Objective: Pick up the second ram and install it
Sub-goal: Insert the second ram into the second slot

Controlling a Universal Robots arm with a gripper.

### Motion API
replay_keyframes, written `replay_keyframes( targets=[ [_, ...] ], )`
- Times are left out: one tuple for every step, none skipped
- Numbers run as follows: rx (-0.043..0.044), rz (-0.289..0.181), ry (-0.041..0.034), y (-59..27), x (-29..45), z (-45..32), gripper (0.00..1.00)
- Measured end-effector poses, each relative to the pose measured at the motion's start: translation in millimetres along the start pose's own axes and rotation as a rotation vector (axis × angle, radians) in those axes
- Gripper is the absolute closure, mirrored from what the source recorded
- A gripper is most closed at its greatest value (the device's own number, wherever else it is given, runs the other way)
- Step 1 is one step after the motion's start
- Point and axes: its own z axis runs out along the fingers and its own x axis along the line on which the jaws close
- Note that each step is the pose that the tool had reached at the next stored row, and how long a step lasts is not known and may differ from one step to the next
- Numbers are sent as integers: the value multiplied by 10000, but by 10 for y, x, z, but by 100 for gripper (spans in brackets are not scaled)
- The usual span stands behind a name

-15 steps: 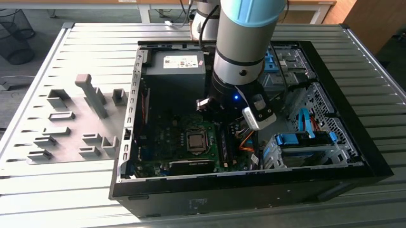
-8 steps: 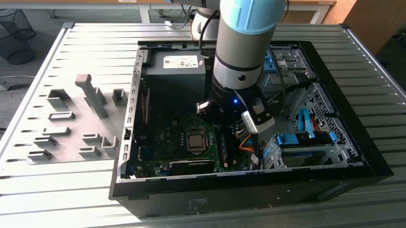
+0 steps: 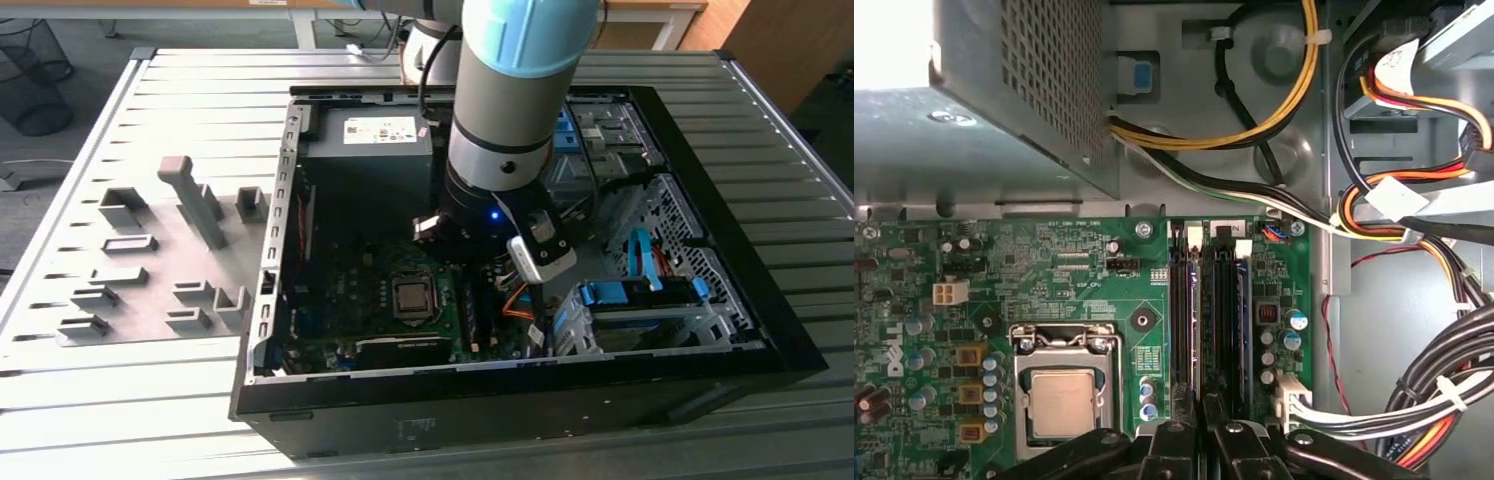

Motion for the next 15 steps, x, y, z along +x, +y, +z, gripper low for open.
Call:
replay_keyframes(
  targets=[
    [-1, 0, 0, 1, 0, 2, 86],
    [-3, 0, 0, 2, 0, 4, 86],
    [-4, 0, 0, 3, -1, 6, 86],
    [-6, -1, -1, 5, -1, 9, 86],
    [-5, -1, -1, 9, -1, 12, 86],
    [-4, 1, 0, 16, 0, 14, 86],
    [-5, 0, 0, 22, 0, 16, 86],
    [-6, 0, -1, 28, 0, 18, 86],
    [-5, 0, -1, 34, 1, 21, 86],
    [-3, 0, 0, 36, 1, 24, 86],
    [2, 0, 1, 37, 1, 28, 86],
    [-8, 0, -1, 38, 0, 41, 86],
    [-6, 0, -1, 38, 0, 52, 86],
    [-7, 0, -1, 38, 0, 62, 86],
    [-5, 0, 0, 38, 1, 65, 86]
  ],
)
